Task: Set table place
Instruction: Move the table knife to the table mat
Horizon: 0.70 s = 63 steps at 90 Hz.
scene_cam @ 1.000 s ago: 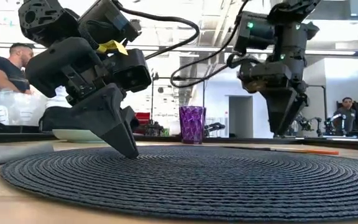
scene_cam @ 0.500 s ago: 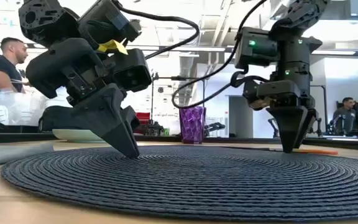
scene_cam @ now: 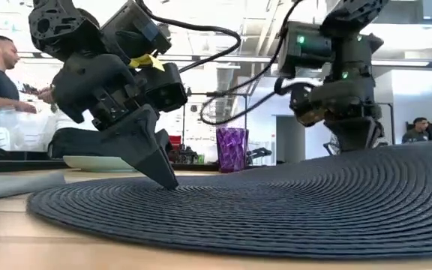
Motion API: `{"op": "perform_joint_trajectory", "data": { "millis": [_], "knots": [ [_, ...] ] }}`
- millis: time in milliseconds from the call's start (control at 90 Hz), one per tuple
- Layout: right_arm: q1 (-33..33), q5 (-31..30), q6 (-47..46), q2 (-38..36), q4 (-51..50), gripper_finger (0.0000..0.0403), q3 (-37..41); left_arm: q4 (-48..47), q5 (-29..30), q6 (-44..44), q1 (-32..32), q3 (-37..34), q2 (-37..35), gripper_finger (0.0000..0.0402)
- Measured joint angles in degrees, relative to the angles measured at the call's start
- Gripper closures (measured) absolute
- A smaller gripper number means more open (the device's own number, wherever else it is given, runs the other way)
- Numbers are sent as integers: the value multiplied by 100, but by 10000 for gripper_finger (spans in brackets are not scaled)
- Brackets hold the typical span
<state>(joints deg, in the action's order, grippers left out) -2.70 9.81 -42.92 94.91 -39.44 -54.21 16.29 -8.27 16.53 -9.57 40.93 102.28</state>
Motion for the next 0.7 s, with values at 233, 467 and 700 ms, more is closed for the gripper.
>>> {"op": "perform_joint_trajectory", "data": {
  "millis": [233, 467, 700],
  "knots": [
    [-436, -60, -76, -4, -250, 402, -659, -2, 16, 7, 117, 0, 0, 354],
    [-714, -434, -27, -13, -1220, 402, -877, -1, 0, 83, 141, 2, 0, 354],
    [-602, -496, -40, -7, -1361, 403, -516, -9, -13, 85, 141, 7, -2, 354]
  ]
}}
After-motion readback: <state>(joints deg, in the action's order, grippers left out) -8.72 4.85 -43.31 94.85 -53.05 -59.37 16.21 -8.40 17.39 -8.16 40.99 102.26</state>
